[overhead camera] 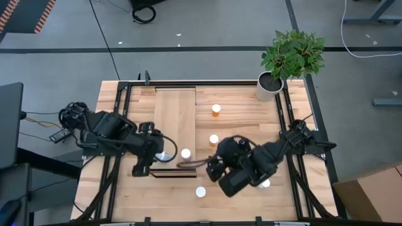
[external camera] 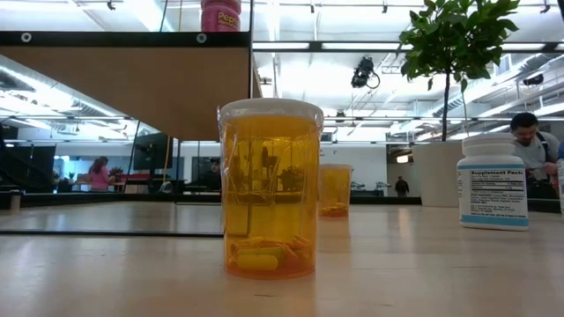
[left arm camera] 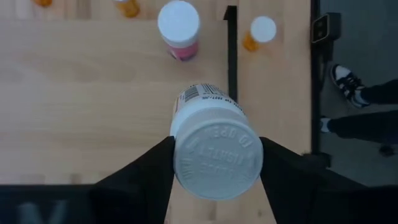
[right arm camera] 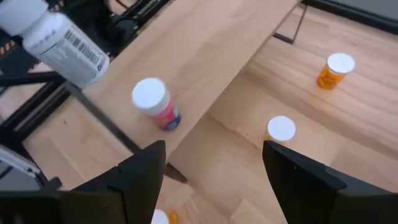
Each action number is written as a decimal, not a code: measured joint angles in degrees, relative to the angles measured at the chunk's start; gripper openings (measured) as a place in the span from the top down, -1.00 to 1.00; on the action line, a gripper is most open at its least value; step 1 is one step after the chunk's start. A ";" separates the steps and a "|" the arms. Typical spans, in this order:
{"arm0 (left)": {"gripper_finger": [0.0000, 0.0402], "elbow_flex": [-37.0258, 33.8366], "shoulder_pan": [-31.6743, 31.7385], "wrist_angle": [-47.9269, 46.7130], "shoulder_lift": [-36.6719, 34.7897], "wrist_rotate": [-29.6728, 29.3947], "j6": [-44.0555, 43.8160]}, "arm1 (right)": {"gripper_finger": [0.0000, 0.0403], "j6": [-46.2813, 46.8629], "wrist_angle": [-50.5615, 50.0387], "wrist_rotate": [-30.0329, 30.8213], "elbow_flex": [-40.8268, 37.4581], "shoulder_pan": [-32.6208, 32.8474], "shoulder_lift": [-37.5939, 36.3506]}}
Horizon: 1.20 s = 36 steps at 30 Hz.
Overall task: Pick and place medicine bottles onto shelf by color
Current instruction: Put the bottom white pill bottle on the shelf
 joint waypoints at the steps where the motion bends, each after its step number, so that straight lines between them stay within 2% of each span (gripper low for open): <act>1: -0.08 0.00 0.71 -0.01 0.24 -0.02 1.33 | -0.37 -0.13 0.01 -0.46 -0.01 -0.59 -0.23; 4: -0.07 -0.04 2.77 0.06 1.28 0.92 4.70 | -0.37 -1.28 0.00 -1.05 0.01 -2.46 -1.31; 8: -0.04 -0.11 5.22 0.02 2.21 5.29 6.86 | -0.37 -3.37 0.01 -2.28 0.03 -4.27 -2.29; 13: -0.09 -0.11 6.35 0.09 2.78 5.76 7.95 | -0.37 -4.72 0.00 -3.48 0.01 -5.08 -2.75; 18: -0.05 -0.31 6.48 0.15 3.28 5.73 8.01 | -0.37 -5.16 0.02 -4.19 0.01 -5.02 -2.75; 27: -0.12 -12.69 5.34 -0.15 -0.98 6.15 6.46 | -0.37 -5.65 0.01 -4.25 0.01 -4.23 -2.73; 36: -0.08 -12.83 4.63 0.09 -1.41 6.41 5.55 | -0.37 -6.14 0.01 -4.24 0.01 -4.30 -2.71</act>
